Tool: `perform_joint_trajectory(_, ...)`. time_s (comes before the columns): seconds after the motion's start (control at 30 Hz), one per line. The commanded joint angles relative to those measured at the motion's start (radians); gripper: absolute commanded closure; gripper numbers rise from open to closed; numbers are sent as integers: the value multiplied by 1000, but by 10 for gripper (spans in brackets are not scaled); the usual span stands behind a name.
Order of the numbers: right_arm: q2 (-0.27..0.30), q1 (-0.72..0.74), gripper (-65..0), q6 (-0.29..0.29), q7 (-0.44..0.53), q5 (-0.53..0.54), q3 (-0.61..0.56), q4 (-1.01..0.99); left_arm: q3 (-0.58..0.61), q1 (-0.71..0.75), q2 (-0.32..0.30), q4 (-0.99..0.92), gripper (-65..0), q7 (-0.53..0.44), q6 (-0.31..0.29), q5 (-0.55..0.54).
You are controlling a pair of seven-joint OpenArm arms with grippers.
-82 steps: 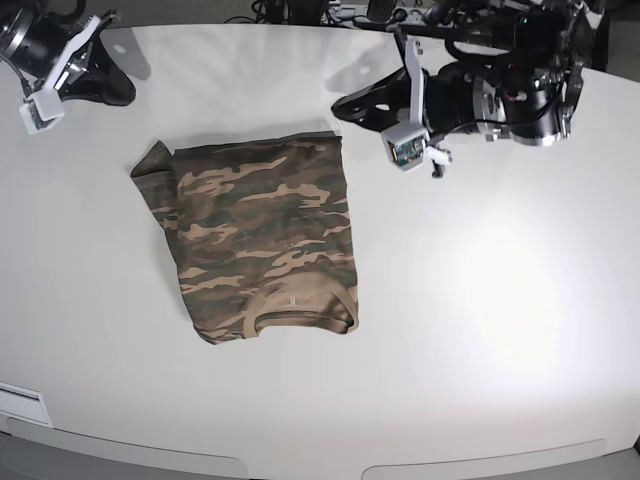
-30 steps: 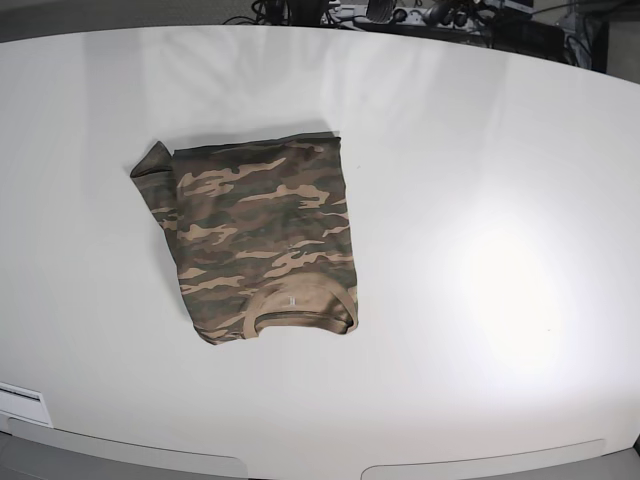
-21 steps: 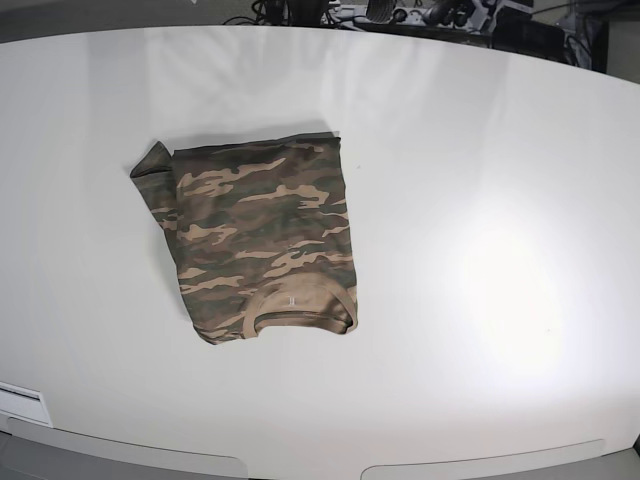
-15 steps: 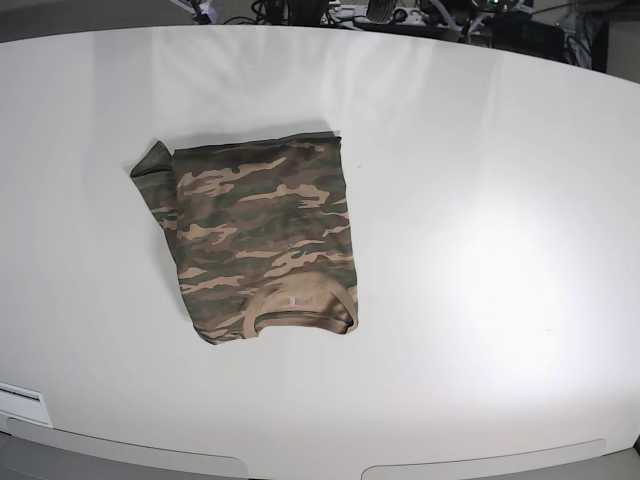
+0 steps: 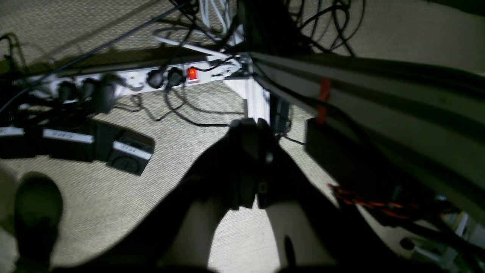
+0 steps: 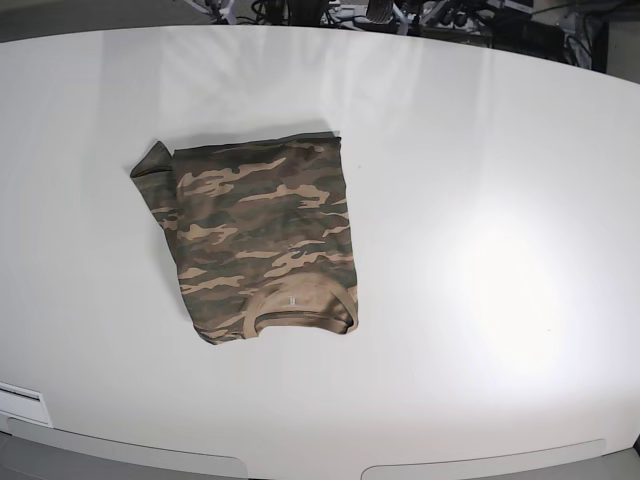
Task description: Fold the T-shirt properly
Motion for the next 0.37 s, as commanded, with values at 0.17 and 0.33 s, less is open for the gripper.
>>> perform_joint_trajectory(0.17, -2, -9, 0, 4, 27, -15, 0, 3, 79, -9, -3, 6, 0, -10, 3, -17)
perform_joint_trajectory(0.33, -2, -8, 0, 1, 31, -15, 0, 3, 80, -13, 3, 7, 0, -10, -1, -25)
